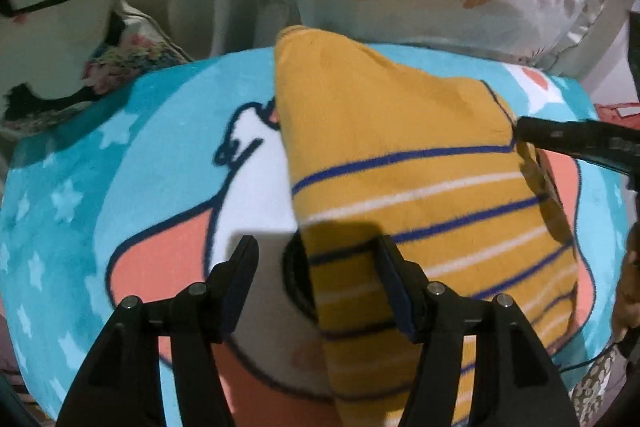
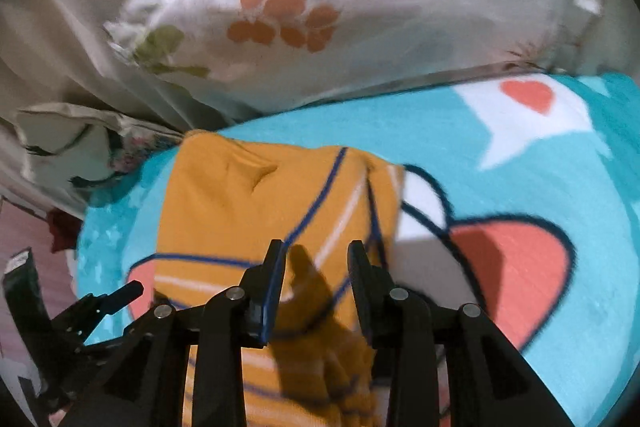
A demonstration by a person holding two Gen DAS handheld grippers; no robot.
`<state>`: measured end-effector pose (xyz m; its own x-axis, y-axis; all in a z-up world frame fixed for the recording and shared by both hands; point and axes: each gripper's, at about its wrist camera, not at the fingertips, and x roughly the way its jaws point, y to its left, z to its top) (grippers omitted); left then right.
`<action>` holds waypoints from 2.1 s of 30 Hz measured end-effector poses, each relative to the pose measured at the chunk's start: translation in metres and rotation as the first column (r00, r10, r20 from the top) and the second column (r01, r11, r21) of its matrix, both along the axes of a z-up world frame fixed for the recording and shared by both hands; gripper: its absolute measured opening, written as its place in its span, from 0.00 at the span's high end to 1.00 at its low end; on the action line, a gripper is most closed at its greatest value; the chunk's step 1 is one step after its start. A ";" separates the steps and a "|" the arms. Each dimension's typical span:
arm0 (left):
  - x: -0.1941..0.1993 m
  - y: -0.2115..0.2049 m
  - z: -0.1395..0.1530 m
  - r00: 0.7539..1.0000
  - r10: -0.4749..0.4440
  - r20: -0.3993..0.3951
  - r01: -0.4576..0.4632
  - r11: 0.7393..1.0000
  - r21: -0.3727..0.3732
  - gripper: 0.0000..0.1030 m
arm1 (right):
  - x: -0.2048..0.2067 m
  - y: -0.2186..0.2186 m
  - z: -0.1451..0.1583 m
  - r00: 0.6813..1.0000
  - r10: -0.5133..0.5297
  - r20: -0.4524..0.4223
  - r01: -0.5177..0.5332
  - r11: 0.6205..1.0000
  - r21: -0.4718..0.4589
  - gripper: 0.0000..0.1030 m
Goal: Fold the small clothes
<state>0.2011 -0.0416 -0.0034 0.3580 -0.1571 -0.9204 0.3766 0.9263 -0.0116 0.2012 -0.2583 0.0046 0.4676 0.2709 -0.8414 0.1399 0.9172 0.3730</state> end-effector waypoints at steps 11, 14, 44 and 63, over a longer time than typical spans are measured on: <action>0.045 -0.010 0.022 0.997 -0.022 0.071 0.021 1.000 0.007 0.42 | 0.029 0.003 -0.001 0.995 -0.095 -0.022 0.094 0.995 -0.023 0.65; 0.066 -0.018 0.004 0.997 -0.030 0.073 0.028 0.999 0.023 0.41 | 0.037 0.015 0.004 0.995 -0.094 0.014 0.095 0.995 -0.038 0.65; 0.016 0.002 -0.001 0.996 -0.002 0.085 0.007 0.998 -0.058 0.39 | 0.002 -0.002 -0.002 0.997 -0.074 0.031 0.076 0.994 -0.073 0.53; -0.103 0.043 -0.016 0.988 0.154 0.016 -0.151 0.981 -0.122 0.39 | -0.057 0.035 0.019 0.983 0.094 0.159 -0.126 0.971 0.202 0.48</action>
<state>0.0981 0.0012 -0.0191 0.4088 -0.2075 -0.8887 0.2325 0.9654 -0.1185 0.1440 -0.2229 0.0231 0.5391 0.4907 -0.6845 -0.0281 0.8228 0.5677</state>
